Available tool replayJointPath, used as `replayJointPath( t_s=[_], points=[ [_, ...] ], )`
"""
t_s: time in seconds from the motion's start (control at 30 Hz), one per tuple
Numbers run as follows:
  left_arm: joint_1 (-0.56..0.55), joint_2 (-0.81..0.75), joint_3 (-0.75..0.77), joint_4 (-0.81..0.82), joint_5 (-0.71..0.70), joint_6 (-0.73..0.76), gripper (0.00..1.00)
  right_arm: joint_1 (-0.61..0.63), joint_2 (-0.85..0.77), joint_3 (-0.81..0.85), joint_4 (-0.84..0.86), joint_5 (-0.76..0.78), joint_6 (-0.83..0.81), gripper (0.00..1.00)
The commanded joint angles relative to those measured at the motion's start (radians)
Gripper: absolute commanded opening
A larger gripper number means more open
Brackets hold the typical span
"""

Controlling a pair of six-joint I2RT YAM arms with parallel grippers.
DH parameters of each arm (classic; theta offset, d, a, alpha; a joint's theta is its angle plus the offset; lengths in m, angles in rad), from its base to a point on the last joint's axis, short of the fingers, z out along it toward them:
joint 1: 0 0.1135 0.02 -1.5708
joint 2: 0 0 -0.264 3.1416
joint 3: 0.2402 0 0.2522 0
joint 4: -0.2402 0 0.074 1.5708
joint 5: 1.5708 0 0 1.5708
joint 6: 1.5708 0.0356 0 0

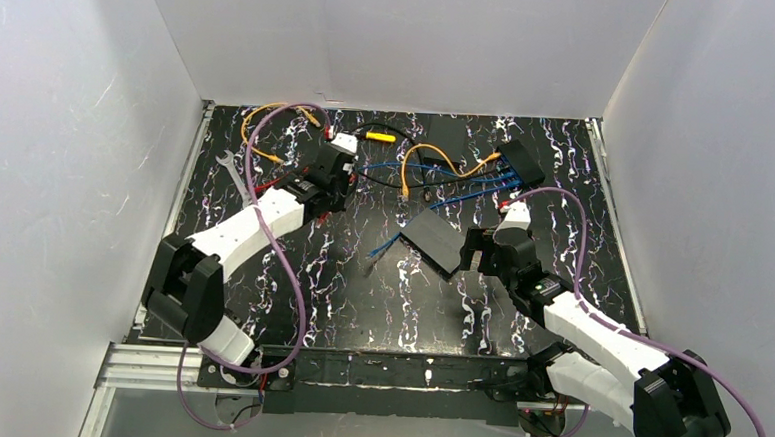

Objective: Insert the plug into the switch port
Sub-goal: Adjust the connector at the center of the board.

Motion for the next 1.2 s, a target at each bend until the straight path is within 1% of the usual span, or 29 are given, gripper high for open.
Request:
replayJointPath(
  t_s=[0.0, 0.1, 0.2, 0.37, 0.47, 0.53, 0.67, 0.73, 0.9, 1.07, 1.17],
  points=[
    [0.001, -0.079, 0.006, -0.078, -0.089, -0.036, 0.01, 0.005, 0.003, 0.0, 0.05, 0.001, -0.001, 0.99],
    [0.001, -0.094, -0.015, -0.127, -0.091, -0.085, 0.0, 0.005, 0.002, 0.002, 0.047, 0.003, -0.001, 0.99],
    [0.001, -0.159, -0.072, -0.133, -0.099, -0.122, 0.0, 0.005, 0.002, 0.002, 0.046, 0.003, -0.001, 0.99],
    [0.001, -0.274, -0.109, -0.23, -0.2, -0.203, 0.0, 0.004, 0.003, 0.002, 0.045, 0.002, 0.001, 0.99],
    [0.001, -0.342, -0.135, -0.272, -0.273, -0.218, 0.0, 0.005, 0.005, 0.002, 0.043, 0.003, 0.001, 0.99],
    [0.001, -0.379, -0.138, -0.293, -0.264, -0.214, 0.0, 0.005, 0.009, 0.003, 0.044, 0.001, 0.001, 0.99],
    [0.001, -0.421, -0.089, -0.345, -0.165, -0.168, 0.0, 0.005, 0.018, 0.005, 0.044, 0.0, 0.001, 0.99],
    [0.001, -0.441, -0.067, -0.362, -0.175, -0.15, 0.0, 0.005, 0.021, 0.005, 0.044, 0.0, 0.001, 0.99],
    [0.013, -0.481, -0.082, -0.324, -0.328, -0.141, 0.0, 0.005, 0.032, 0.008, 0.044, -0.002, 0.002, 0.99],
    [0.016, -0.459, -0.101, -0.234, -0.388, -0.163, 0.0, 0.005, 0.036, 0.009, 0.043, -0.006, 0.002, 0.99],
    [0.018, -0.43, -0.127, -0.176, -0.389, -0.197, 0.0, 0.005, 0.034, 0.008, 0.043, -0.004, 0.002, 0.99]
  ],
)
